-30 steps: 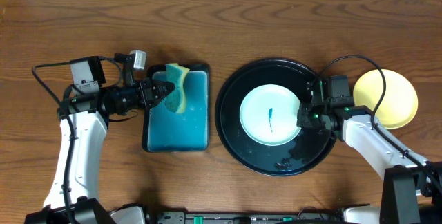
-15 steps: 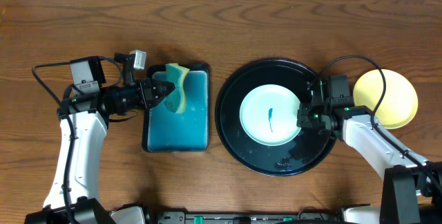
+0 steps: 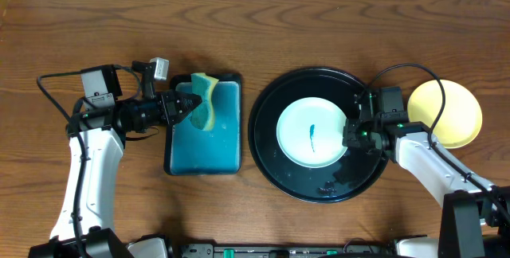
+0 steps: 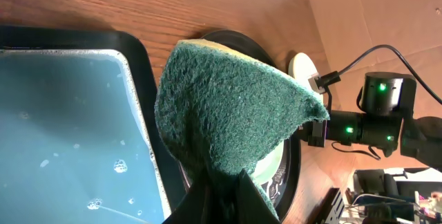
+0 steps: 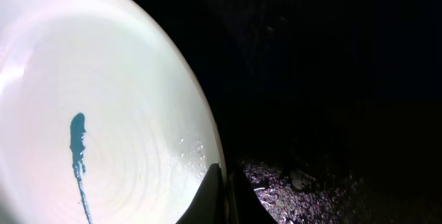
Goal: Clean dirty plates on tray and stack at the side
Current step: 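Squeeze the sponge at the basin's left edge with the left gripper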
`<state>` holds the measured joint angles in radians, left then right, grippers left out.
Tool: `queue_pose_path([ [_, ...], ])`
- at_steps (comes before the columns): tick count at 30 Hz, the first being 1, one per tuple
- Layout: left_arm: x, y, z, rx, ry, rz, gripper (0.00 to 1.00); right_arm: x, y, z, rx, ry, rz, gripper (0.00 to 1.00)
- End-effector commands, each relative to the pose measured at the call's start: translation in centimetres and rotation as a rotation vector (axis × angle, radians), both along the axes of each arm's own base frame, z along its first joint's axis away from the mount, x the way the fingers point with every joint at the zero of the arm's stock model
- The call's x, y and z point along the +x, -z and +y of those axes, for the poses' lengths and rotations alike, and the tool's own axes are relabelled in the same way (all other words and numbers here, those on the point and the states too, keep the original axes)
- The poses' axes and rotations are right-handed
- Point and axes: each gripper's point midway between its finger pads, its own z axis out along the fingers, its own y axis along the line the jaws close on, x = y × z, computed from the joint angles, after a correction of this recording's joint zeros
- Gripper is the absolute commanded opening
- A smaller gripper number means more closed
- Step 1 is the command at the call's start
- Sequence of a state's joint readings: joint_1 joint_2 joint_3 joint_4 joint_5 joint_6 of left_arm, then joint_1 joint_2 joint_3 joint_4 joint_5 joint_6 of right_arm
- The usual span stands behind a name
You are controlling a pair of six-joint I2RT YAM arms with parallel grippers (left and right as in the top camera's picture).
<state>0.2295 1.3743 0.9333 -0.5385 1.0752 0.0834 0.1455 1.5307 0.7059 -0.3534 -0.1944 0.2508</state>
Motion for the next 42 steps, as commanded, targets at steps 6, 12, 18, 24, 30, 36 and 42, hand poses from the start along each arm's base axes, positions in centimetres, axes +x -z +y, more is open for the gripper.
queue_pose_path([
  [6,-0.25,-0.74,-0.23,-0.025,0.021,-0.028,0.07,-0.04,0.1,0.15,-0.011,-0.025,-0.004,0.01],
  [12,-0.27,-0.71,-0.24,-0.025,0.021,-0.027,0.07,-0.04,0.1,0.16,-0.01,-0.025,-0.004,0.01],
  [18,-0.27,-0.71,-0.23,-0.025,0.021,-0.027,0.07,-0.04,0.1,0.16,-0.01,-0.025,-0.004,0.01],
  [24,-0.27,-0.71,-0.24,-0.025,0.021,-0.027,0.07,-0.04,0.1,0.16,-0.01,-0.025,-0.004,0.01],
  [30,-0.27,-0.71,-0.24,-0.025,0.021,-0.027,0.07,-0.04,0.1,0.16,-0.01,-0.025,-0.004,0.01],
  [36,-0.45,-0.6,-0.28,-0.029,0.021,-0.014,0.07,-0.04,0.1,0.15,-0.011,-0.025,-0.004,0.01],
  [42,-0.38,-0.63,-0.26,-0.026,0.021,-0.019,0.07,-0.03,0.1,0.15,-0.01,-0.024,-0.004,0.01],
])
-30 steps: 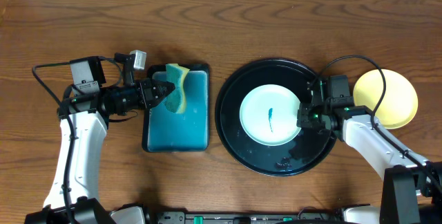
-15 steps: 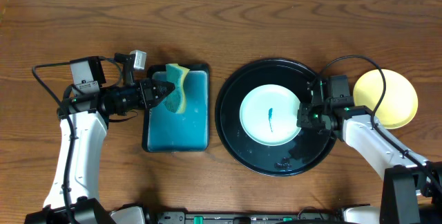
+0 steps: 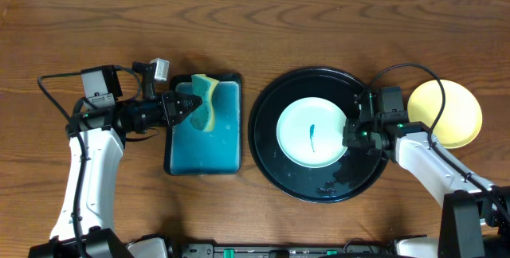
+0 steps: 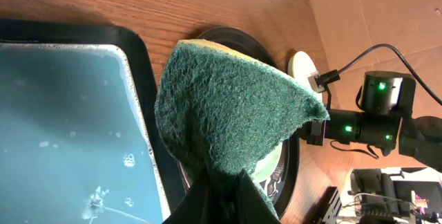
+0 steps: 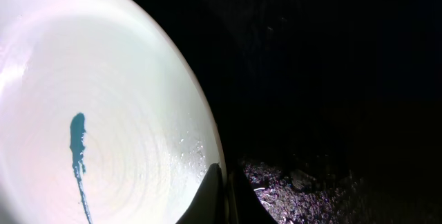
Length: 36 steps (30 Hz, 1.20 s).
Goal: Clean dirty plates on tray and stack at the side
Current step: 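Squeeze the sponge at the basin's left edge with the left gripper, then move the sponge in the left gripper over the pale blue plate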
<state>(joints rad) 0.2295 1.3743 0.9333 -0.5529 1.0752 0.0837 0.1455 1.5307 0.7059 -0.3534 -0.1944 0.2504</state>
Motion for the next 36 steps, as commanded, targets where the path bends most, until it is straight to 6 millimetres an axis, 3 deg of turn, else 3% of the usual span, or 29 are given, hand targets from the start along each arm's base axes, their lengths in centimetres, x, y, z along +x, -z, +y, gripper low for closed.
queue_pose_path([
  [1,-0.2,-0.8,-0.2,-0.023,0.02,-0.035,0.07,0.0,0.1,0.2,-0.01,-0.024,-0.004,0.01],
  [25,0.6,-1.0,0.0,-0.053,-0.034,0.008,0.07,0.0,0.1,0.2,-0.01,-0.024,-0.003,0.01],
  [30,1.6,1.2,0.8,0.064,-0.163,0.114,0.07,0.0,0.1,0.2,-0.01,-0.024,-0.003,0.01],
  [36,2.2,5.1,1.3,0.395,-0.324,0.189,0.07,0.0,0.1,0.2,-0.01,-0.024,-0.003,0.01],
])
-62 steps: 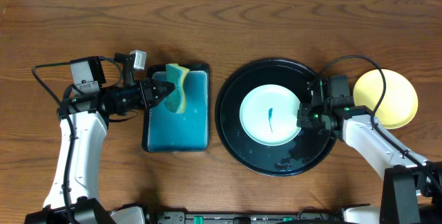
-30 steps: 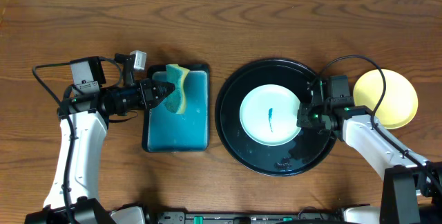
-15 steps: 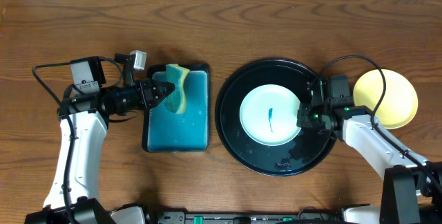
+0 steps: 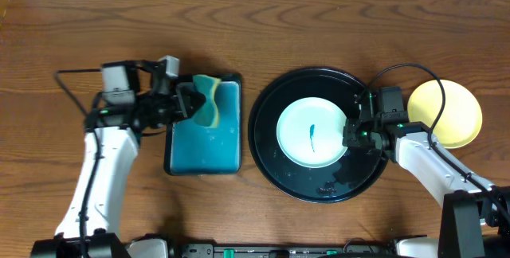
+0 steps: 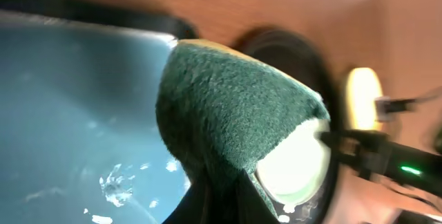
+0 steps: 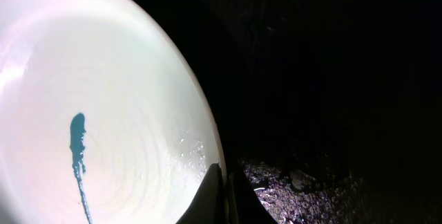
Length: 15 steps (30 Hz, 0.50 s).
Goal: Clean dirty plates on tray and stack at the side
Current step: 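Move the sponge in the left gripper over the pale blue plate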
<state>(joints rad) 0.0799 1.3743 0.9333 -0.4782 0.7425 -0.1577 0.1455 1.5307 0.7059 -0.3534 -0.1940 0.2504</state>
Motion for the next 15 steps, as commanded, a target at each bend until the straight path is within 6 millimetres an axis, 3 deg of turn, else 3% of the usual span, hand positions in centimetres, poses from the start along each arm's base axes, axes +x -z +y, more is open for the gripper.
queue_pose_path([
  [1,0.6,2.5,2.2,0.276,-0.191,0.062,0.07,0.0,0.1,0.2,-0.01,-0.024,-0.003,0.01],
  [7,0.2,3.4,2.5,0.538,-0.279,0.047,0.07,0.0,0.1,0.2,-0.01,-0.024,-0.004,0.01],
  [15,-0.2,3.9,0.8,0.594,-0.235,0.033,0.07,0.0,0.1,0.2,-0.01,-0.024,-0.003,0.01],
])
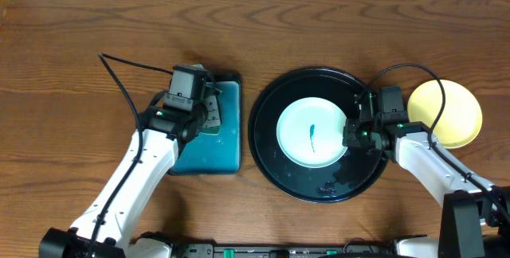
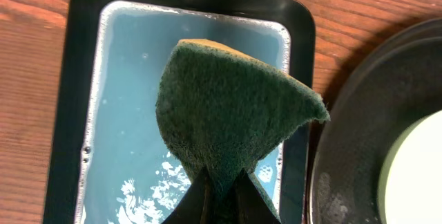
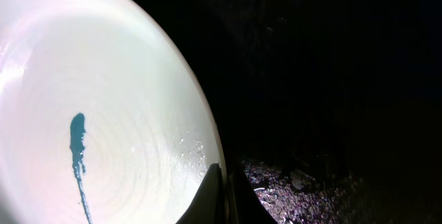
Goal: Clean dirty plates on tray and stack at the side
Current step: 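Move the sponge in the left gripper over the pale blue plate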
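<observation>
A white plate (image 1: 312, 132) with a teal streak (image 3: 77, 148) lies in the round black tray (image 1: 319, 182). My right gripper (image 1: 349, 134) is shut on the plate's right rim (image 3: 207, 141), its fingertips (image 3: 222, 175) pinched over the edge. My left gripper (image 2: 221, 182) is shut on a green-and-yellow sponge (image 2: 231, 113), which hangs folded over the basin of blue water (image 2: 124, 113). From overhead, the sponge (image 1: 212, 113) shows at the basin's upper left, under the left wrist.
A yellow plate (image 1: 446, 113) sits on the wood table right of the black tray, behind the right arm. The black basin (image 1: 227, 158) stands just left of the tray. Wet residue lies on the tray floor (image 3: 311, 182). Cables trail from both wrists.
The left arm has swung right and its wrist now sits over the basin, looking straight down at the water. The sponge is still in its jaws. The right gripper has not moved.
At the first two moments the left gripper reached in from the left, holding the sponge over the basin's upper left. It then stood closer to the basin, and now is above it, pointing down. The right gripper stayed shut on the white plate's rim throughout.
</observation>
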`<state>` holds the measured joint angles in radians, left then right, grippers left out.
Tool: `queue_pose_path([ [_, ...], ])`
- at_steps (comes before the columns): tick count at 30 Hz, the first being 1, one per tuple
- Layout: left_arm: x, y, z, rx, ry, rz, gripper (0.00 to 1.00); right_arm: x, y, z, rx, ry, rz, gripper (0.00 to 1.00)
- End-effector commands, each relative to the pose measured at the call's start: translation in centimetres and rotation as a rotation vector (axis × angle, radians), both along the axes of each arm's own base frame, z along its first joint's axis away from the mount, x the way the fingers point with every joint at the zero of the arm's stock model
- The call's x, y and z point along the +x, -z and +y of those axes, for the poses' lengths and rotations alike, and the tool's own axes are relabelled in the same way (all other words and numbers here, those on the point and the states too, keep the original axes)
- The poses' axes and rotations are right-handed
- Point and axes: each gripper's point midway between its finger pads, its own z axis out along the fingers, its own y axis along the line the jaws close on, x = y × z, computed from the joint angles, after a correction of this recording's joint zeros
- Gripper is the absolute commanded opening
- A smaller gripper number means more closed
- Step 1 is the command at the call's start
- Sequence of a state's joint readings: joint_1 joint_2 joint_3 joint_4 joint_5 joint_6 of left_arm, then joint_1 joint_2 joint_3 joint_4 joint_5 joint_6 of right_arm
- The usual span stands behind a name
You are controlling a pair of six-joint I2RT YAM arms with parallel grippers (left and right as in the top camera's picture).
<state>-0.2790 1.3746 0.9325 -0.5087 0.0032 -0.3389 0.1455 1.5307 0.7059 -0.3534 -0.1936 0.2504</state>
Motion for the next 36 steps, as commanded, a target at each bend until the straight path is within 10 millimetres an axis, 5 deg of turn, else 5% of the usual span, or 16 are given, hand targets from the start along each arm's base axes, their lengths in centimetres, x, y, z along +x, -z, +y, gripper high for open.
queue_pose_path([
  [1,0.1,0.5,1.0,0.06,-0.052,0.004,0.07,0.0,0.1,0.2,-0.009,-0.024,-0.003,0.01],
  [16,-1.6,7.0,-1.9,0.09,0.034,0.206,0.07,0.0,0.1,0.2,-0.009,-0.024,-0.003,0.01],
  [36,-3.2,7.2,-6.1,0.064,0.1,0.213,0.08,0.0,0.1,0.2,-0.009,-0.024,-0.003,0.01],
])
